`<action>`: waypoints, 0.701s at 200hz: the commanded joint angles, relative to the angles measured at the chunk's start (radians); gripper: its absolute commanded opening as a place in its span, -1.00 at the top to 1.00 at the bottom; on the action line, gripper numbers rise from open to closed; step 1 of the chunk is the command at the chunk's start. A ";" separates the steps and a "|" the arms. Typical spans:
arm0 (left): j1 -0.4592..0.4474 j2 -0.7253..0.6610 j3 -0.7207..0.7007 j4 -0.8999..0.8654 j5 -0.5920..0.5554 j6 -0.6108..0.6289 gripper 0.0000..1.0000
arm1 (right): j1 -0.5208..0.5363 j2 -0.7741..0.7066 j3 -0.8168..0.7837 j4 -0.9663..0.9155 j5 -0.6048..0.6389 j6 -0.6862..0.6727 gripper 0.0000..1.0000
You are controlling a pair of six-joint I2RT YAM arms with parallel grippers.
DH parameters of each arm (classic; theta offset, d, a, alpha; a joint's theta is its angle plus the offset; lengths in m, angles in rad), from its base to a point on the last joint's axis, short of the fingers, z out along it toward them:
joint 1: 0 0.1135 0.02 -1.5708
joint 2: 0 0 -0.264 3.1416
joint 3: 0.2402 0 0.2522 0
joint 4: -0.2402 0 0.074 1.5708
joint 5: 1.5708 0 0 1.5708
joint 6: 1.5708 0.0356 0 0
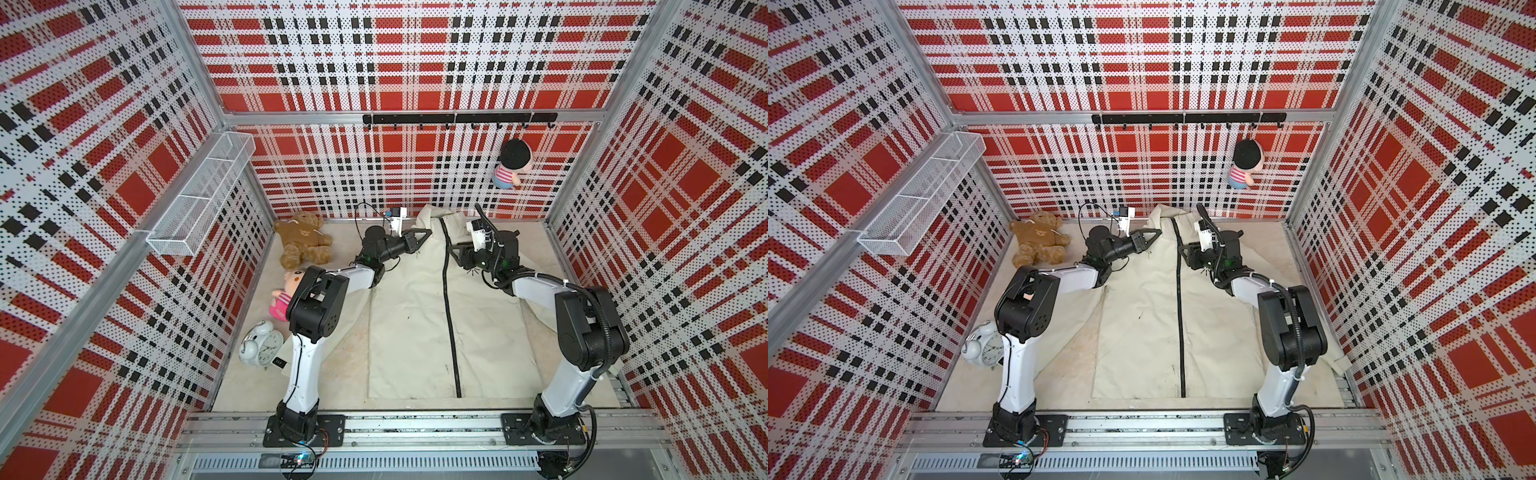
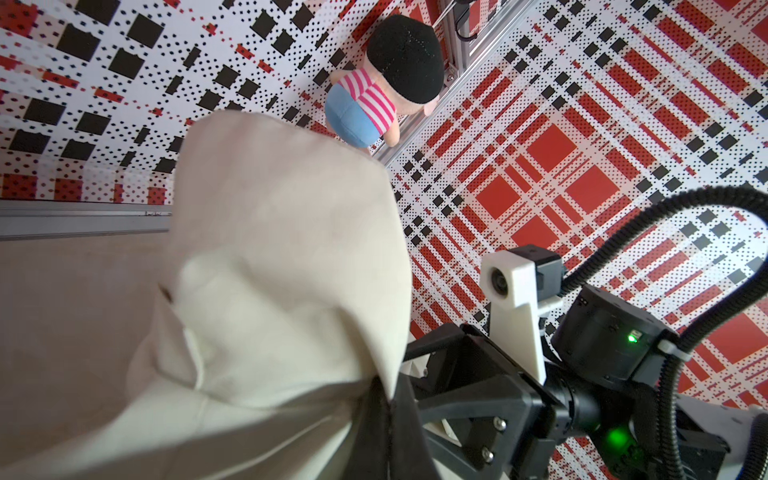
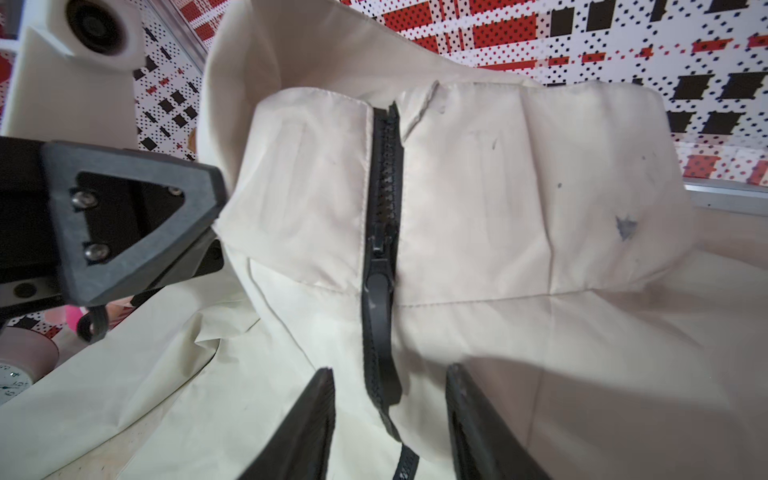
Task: Unzip the jacket
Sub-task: Unzip the zipper on the jacket.
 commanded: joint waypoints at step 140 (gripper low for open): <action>-0.012 -0.074 -0.009 0.056 0.002 0.031 1.00 | 0.068 0.047 0.172 -0.270 0.159 -0.109 0.27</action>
